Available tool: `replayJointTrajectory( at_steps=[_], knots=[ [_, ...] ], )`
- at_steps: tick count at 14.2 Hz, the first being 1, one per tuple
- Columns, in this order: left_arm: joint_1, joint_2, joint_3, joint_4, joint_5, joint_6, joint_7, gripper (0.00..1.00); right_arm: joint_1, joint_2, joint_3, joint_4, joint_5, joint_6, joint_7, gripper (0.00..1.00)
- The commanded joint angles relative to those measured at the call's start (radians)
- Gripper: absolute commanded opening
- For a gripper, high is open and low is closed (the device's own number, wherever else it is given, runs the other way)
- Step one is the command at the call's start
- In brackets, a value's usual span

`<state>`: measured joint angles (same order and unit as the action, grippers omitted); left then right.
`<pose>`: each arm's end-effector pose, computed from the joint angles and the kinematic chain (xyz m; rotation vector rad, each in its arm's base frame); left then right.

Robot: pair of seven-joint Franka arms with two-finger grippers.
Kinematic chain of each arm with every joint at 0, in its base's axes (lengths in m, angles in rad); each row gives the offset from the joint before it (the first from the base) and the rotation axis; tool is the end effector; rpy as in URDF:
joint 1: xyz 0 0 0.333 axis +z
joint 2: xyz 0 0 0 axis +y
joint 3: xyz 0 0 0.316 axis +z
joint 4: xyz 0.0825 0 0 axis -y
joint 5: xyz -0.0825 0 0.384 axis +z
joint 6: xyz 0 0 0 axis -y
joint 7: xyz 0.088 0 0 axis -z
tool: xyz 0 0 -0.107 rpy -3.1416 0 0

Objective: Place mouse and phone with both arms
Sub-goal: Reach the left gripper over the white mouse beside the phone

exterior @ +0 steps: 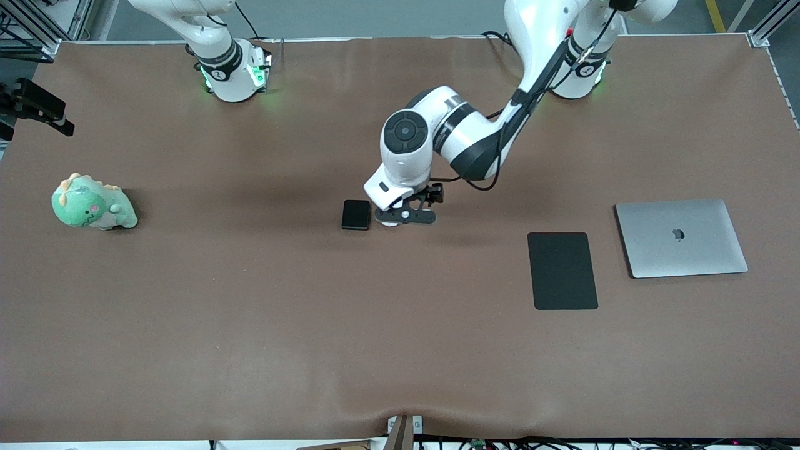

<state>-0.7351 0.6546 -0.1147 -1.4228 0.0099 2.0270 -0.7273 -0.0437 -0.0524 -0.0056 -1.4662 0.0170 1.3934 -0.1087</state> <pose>0.4846 -0.5274 0.3103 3.1245 -0.1644 -0.1194 0.5175 -0.0236 0.6857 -3.1213 -0.0972 0.0297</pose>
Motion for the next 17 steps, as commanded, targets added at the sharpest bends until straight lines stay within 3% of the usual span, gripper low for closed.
replayJointTrajectory(
  at_steps=[1, 5, 8, 17],
  knots=[
    [-0.021, 0.053, 0.009, 0.042, -0.002, 0.062, -0.015, 1.00, -0.004, -0.006, 0.004, -0.005, -0.011, -0.004, -0.011, 1.00],
    [-0.021, 0.082, 0.006, 0.041, -0.019, 0.065, -0.012, 1.00, -0.004, -0.006, 0.004, -0.005, -0.009, -0.004, -0.011, 1.00],
    [-0.050, 0.183, 0.006, 0.038, -0.016, 0.126, -0.004, 1.00, -0.002, -0.006, 0.004, -0.005, -0.009, -0.004, -0.011, 1.00],
    [-0.084, 0.226, 0.007, 0.036, -0.015, 0.165, -0.021, 1.00, -0.002, -0.006, 0.004, -0.006, -0.009, -0.005, -0.011, 1.00]
  ],
)
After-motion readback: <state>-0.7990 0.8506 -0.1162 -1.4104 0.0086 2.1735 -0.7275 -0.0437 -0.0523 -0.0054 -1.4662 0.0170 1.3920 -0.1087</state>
